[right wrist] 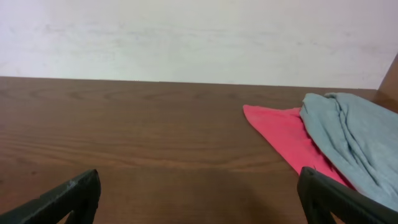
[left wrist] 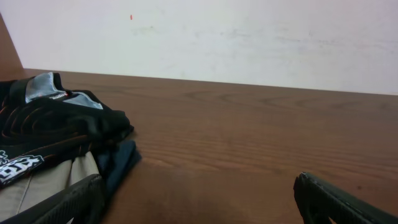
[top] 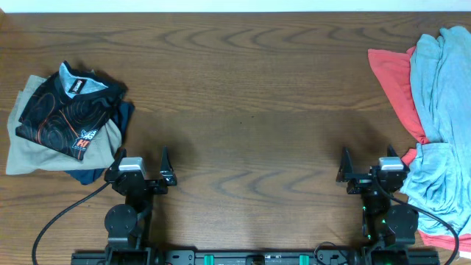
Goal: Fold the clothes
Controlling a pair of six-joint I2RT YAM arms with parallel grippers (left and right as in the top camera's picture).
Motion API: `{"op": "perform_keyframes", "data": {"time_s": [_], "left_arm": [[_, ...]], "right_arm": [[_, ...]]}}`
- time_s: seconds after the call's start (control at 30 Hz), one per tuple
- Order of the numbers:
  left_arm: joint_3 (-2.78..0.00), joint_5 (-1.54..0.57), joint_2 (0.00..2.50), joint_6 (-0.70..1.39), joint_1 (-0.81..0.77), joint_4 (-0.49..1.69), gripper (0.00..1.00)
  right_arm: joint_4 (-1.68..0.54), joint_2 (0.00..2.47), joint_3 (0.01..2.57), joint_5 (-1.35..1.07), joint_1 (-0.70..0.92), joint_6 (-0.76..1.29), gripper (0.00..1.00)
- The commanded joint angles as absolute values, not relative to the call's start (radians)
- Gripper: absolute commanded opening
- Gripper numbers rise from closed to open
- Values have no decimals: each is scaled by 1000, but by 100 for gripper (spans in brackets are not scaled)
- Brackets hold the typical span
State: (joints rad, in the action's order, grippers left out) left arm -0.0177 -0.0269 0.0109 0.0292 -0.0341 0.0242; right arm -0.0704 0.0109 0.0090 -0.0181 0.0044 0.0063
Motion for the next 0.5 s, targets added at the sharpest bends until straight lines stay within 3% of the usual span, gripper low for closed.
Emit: {"op": "perform_keyframes", "data": {"time_s": [0.0, 0.27, 0.47], "left_arm": [[-5, -15, 4, 39, -30, 55, 98], [-57, -14, 30, 46, -30, 56, 98], [-161, -15, 185, 46, -30, 68, 98]], "right_arm": [[-68, 5, 6, -17, 14, 110, 99], [-118, 11, 51, -112, 13, 160, 99], [-264, 60, 176, -93, 13, 160, 99]]}}
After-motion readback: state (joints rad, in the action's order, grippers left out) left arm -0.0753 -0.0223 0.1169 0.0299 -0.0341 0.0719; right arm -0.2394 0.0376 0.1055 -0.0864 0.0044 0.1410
